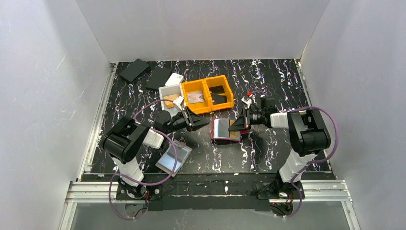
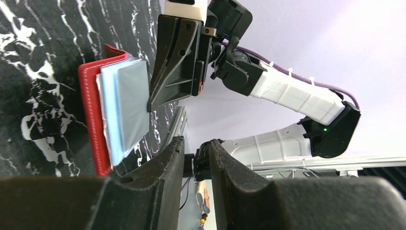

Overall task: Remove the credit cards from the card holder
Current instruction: Remove the credit card from the card holder.

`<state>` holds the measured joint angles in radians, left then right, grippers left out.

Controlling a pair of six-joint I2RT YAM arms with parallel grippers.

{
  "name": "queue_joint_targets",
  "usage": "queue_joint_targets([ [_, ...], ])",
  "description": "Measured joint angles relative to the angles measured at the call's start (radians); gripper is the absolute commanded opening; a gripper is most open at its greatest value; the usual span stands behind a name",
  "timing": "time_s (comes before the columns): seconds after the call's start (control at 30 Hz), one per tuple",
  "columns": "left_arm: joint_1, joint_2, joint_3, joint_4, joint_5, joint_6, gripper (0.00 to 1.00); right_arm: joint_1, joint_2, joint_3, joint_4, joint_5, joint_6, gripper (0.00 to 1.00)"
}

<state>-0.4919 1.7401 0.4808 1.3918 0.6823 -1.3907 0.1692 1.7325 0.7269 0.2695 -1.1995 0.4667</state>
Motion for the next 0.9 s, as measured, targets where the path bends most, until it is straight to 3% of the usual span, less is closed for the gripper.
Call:
queue_joint_targets([
  [0.33,-0.074,0.183,0.003,-0.007,-0.021,0.019,0.24,0.063,0.109,0.062,-0.265,0.095,-0.222,0.01],
  [0.53,-0.099,0.261,0.042,-0.017,-0.053,0.047,0.22,0.064,0.122,0.078,-0.325,0.12,-0.276,0.01],
  [0.9,-0.129,0.268,0.083,-0.117,-0.102,0.101,0.13,0.068,0.128,0.098,-0.372,0.127,-0.313,0.01],
])
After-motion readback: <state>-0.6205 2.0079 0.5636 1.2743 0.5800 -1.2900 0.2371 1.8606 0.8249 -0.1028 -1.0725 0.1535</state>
